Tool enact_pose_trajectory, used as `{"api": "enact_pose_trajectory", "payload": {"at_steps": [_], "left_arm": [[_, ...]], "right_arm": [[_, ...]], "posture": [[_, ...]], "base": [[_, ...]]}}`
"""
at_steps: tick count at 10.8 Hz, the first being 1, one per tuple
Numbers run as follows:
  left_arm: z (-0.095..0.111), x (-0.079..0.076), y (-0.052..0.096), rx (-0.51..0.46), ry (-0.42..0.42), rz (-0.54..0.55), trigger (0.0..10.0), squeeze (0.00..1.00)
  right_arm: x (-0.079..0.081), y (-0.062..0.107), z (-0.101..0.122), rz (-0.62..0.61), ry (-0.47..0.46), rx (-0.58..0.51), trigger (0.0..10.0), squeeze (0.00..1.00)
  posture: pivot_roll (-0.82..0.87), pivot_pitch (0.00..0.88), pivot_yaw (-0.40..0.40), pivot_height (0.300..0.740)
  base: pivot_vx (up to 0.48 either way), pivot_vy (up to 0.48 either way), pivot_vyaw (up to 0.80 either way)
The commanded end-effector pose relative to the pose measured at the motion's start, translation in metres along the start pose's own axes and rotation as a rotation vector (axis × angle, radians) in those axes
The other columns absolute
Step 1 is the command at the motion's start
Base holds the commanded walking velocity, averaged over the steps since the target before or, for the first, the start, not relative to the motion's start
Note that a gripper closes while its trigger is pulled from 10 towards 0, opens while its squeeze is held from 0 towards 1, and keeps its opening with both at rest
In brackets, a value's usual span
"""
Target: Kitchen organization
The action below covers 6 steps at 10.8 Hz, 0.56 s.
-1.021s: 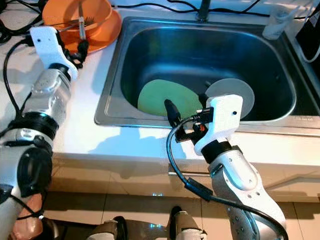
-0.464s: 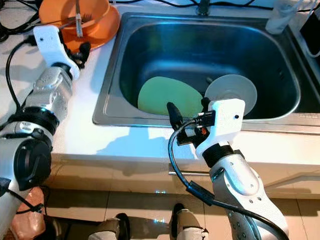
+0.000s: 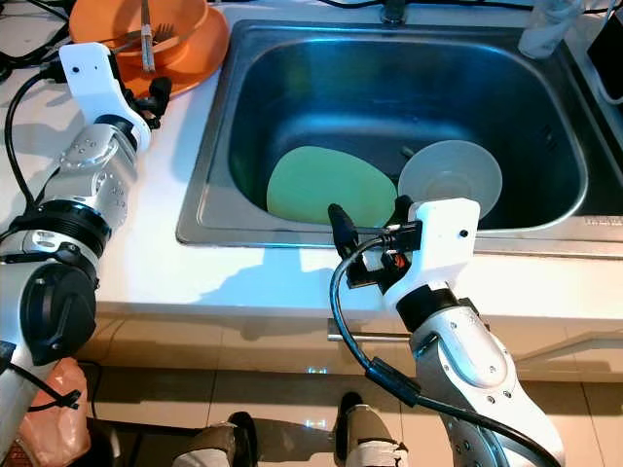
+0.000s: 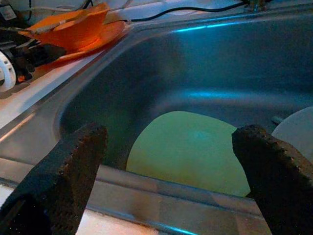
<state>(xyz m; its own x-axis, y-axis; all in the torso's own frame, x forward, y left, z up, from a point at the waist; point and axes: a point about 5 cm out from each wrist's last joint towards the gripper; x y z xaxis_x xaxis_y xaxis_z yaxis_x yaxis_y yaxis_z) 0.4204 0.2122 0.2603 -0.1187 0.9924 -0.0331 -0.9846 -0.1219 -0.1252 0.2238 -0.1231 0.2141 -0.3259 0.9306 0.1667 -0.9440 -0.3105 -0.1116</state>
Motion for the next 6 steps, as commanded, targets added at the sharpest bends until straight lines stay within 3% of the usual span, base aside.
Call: {"api": "enact_pose_trajectory", "payload": {"at_steps": [1, 4, 6], "left_arm": [[-0.007, 0.008, 0.001, 0.055, -0.008, 0.036, 10.0, 0.0], [-0.007, 0.012, 0.001, 0.07, -0.015, 0.048, 10.0, 0.0], [-0.018, 0.014, 0.003, 0.125, -0.003, 0.056, 10.0, 0.0]], "right_arm": [[0.002, 0.005, 0.003, 0.005, -0.002, -0.005, 10.0, 0.0], [0.003, 0.02, 0.004, 0.021, -0.016, 0.029, 10.0, 0.0], [0.0, 0.032, 0.005, 0.0, -0.01, 0.052, 10.0, 0.0]], "posture": [[-0.35, 0.31, 0.03, 0.74], [-0.37, 0.321, 0.031, 0.74], [-0.39, 0.33, 0.033, 0.74]], "base": [[0.0, 0.0, 0.0], [0.0, 0.0, 0.0], [0.0, 0.0, 0.0]]}}
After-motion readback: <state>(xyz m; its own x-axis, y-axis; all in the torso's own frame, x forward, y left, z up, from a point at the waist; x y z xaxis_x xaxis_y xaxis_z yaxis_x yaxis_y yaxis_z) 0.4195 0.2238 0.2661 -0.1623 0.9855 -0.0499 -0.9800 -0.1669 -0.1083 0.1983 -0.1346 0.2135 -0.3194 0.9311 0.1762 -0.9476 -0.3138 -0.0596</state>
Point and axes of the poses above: a point about 5 cm out from each wrist's last joint towards the gripper, its own y axis pointing back from the gripper into the wrist, its own z axis along the axis of the wrist's last joint, x = y × z, and after that the axes turned 2 degrees about -y, right-handed
